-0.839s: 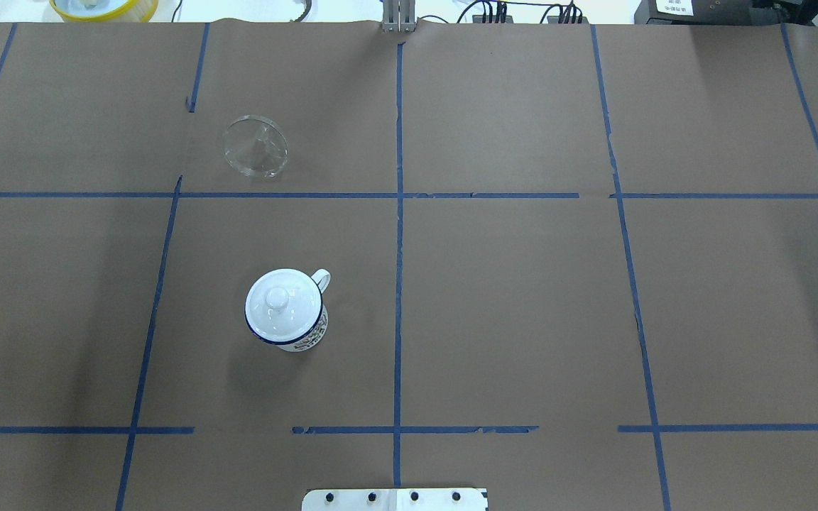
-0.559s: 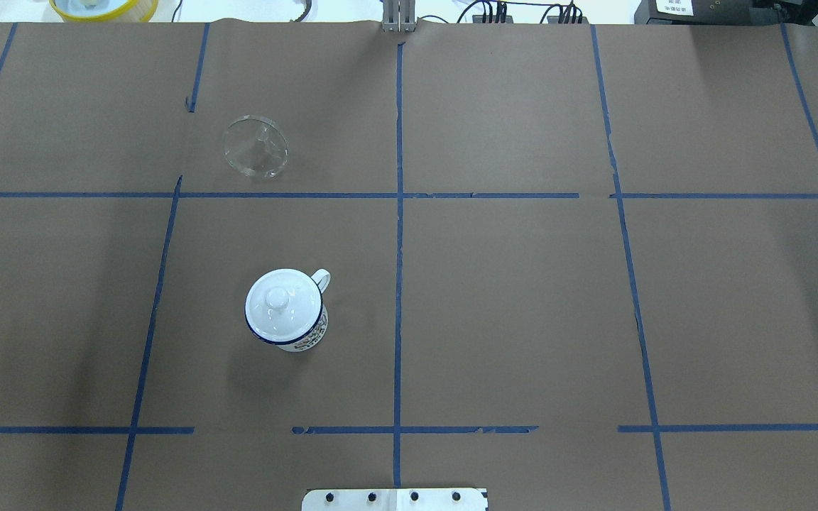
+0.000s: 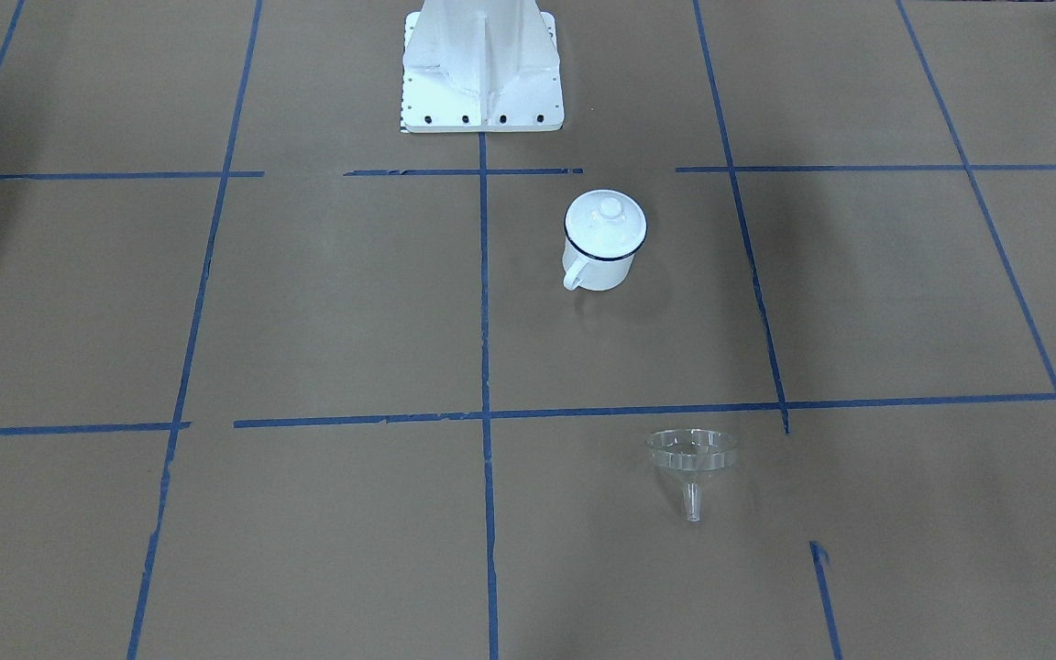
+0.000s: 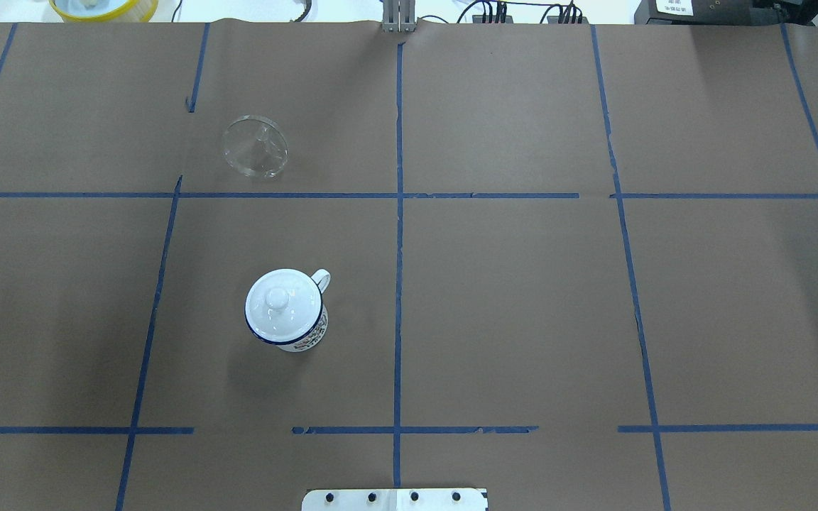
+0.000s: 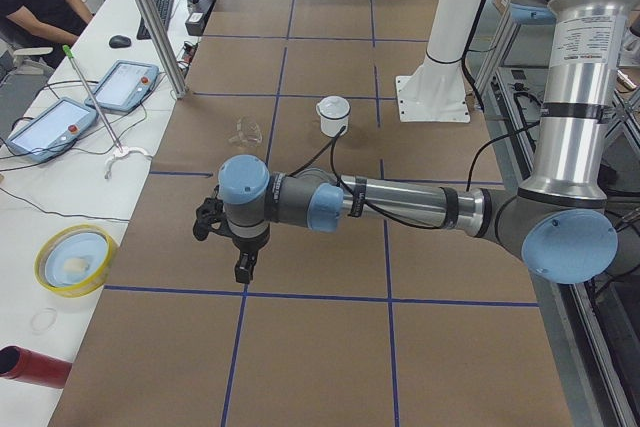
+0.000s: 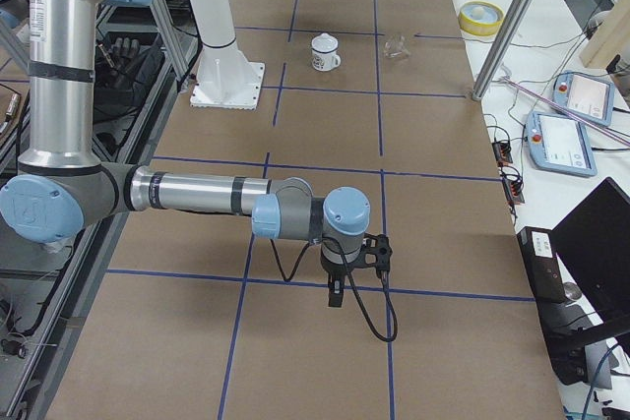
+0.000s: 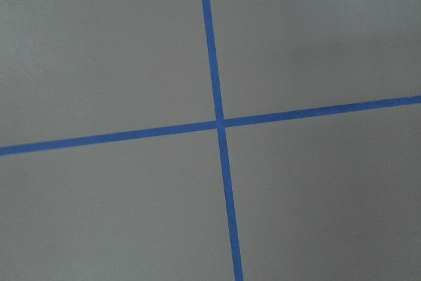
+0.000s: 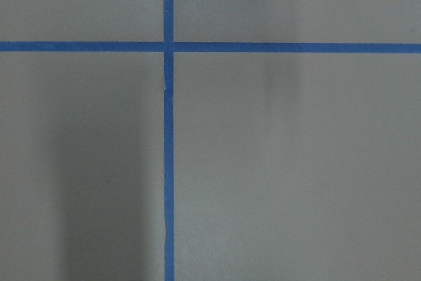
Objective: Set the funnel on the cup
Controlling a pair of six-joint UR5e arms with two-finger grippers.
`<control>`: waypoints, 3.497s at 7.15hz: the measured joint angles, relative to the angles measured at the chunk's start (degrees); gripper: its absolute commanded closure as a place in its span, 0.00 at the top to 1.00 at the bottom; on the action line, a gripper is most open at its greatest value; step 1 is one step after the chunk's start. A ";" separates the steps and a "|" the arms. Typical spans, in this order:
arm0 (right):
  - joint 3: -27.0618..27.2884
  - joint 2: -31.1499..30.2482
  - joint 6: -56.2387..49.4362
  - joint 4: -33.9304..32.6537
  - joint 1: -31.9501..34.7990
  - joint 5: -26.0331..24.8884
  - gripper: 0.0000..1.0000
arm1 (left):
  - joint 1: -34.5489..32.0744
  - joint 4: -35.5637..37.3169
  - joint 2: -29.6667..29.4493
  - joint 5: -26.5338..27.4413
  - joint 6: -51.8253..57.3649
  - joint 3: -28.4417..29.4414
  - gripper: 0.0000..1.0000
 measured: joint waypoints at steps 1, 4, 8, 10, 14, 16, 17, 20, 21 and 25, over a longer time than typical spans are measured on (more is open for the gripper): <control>0.01 0.00 0.00 0.00 0.00 0.00 1.00 | 0.64 2.11 -1.43 1.18 -3.85 -3.64 1.00; 0.01 0.00 0.00 0.00 0.00 0.00 1.00 | 9.24 10.32 -3.87 2.09 -19.44 -20.00 1.00; -0.05 0.00 0.00 0.00 0.00 0.00 1.00 | 28.46 11.15 -4.82 10.51 -43.92 -34.91 1.00; -0.02 0.00 0.00 0.00 0.00 0.00 1.00 | 40.11 13.85 -9.39 15.67 -54.58 -36.86 1.00; -0.01 0.00 0.00 0.00 0.00 0.00 1.00 | 53.36 26.37 -25.92 22.70 -63.31 -30.02 1.00; -0.04 0.00 0.00 0.00 0.00 0.00 1.00 | 55.84 19.23 -26.88 23.45 -67.37 -23.81 1.00; -0.02 0.00 0.00 0.00 0.00 0.00 1.00 | 56.87 16.24 -26.83 24.44 -68.56 -21.22 0.98; -0.03 0.00 0.00 0.00 0.00 0.00 1.00 | 58.44 12.84 -26.53 26.19 -69.14 -17.61 0.79; -0.04 0.00 0.00 0.00 0.00 0.00 1.00 | 58.49 12.66 -26.50 26.24 -69.15 -17.49 0.78; -0.01 0.00 0.00 0.00 0.00 0.00 1.00 | 58.59 12.88 -25.58 25.80 -69.15 -18.43 0.73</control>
